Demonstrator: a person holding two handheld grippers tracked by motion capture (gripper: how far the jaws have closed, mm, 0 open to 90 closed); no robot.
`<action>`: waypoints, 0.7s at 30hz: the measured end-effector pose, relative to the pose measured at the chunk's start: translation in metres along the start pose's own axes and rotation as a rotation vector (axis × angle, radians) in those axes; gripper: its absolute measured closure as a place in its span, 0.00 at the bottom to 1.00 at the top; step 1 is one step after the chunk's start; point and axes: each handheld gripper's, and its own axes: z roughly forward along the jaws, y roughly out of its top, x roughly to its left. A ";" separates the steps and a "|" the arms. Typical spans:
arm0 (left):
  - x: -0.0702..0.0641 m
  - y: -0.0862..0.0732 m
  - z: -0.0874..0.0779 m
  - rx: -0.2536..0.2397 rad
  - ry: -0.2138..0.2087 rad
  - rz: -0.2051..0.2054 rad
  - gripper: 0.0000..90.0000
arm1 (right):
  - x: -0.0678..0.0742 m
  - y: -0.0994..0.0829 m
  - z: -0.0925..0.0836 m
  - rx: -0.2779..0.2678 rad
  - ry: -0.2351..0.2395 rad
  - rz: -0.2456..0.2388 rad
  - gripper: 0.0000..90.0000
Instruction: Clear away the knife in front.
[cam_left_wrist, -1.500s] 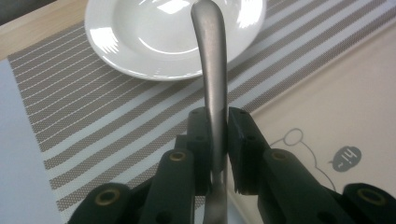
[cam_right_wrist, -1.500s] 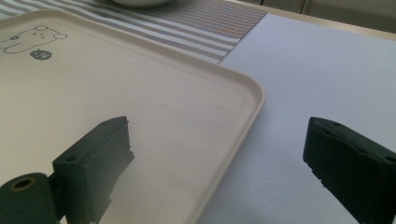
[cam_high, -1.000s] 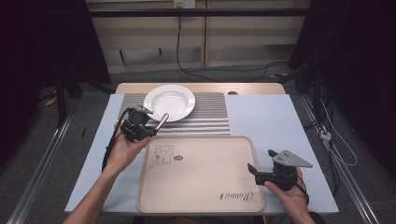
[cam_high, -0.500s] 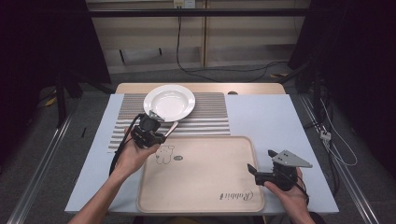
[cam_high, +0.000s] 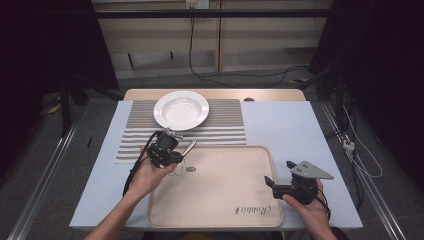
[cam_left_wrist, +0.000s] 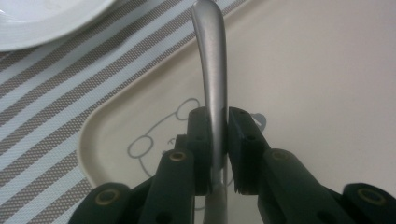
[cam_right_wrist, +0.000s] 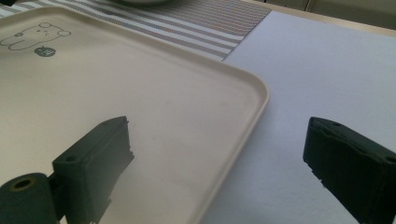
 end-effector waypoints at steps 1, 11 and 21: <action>-0.001 0.000 0.002 0.001 0.004 0.015 0.89 | 0.000 0.000 0.000 0.000 -0.001 0.000 0.09; -0.009 -0.003 0.020 0.048 -0.002 0.002 0.89 | 0.000 0.000 0.000 0.002 0.001 -0.001 0.09; -0.013 -0.008 0.024 0.061 -0.008 -0.017 0.89 | 0.000 0.000 0.000 0.002 0.006 -0.001 0.09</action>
